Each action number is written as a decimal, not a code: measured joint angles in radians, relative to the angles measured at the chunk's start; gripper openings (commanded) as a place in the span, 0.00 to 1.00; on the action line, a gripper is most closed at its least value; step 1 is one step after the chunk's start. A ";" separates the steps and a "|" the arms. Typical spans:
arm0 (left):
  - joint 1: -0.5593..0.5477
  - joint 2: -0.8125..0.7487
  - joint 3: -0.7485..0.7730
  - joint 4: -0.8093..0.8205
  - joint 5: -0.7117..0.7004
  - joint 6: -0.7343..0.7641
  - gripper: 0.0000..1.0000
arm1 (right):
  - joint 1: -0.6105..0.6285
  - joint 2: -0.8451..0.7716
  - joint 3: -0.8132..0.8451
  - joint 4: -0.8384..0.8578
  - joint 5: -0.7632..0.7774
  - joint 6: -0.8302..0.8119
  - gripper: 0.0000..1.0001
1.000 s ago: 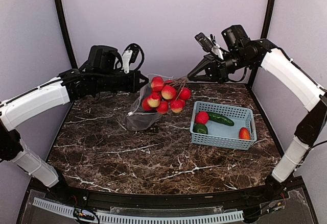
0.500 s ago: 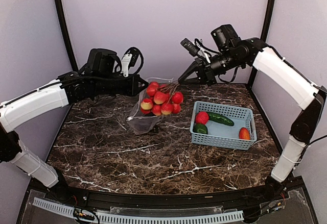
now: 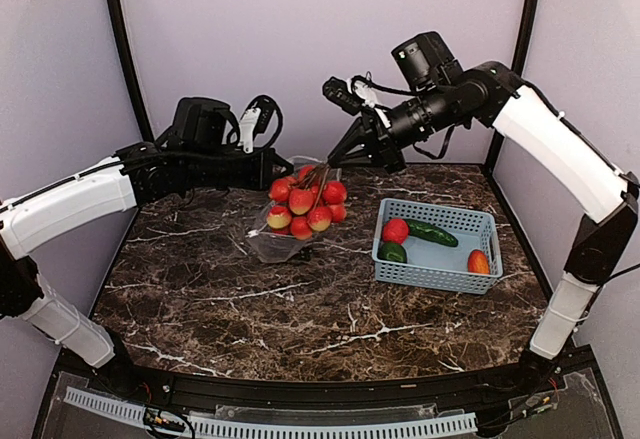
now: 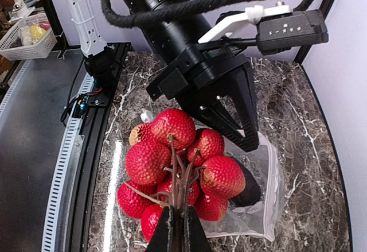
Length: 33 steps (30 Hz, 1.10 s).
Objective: Place the food in the zip-top bag and seal the zipper
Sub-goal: Place the fake fruit in the zipper food storage bag.
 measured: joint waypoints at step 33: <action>-0.001 0.018 -0.004 0.023 0.138 0.007 0.01 | 0.091 0.078 0.076 -0.093 0.224 -0.351 0.00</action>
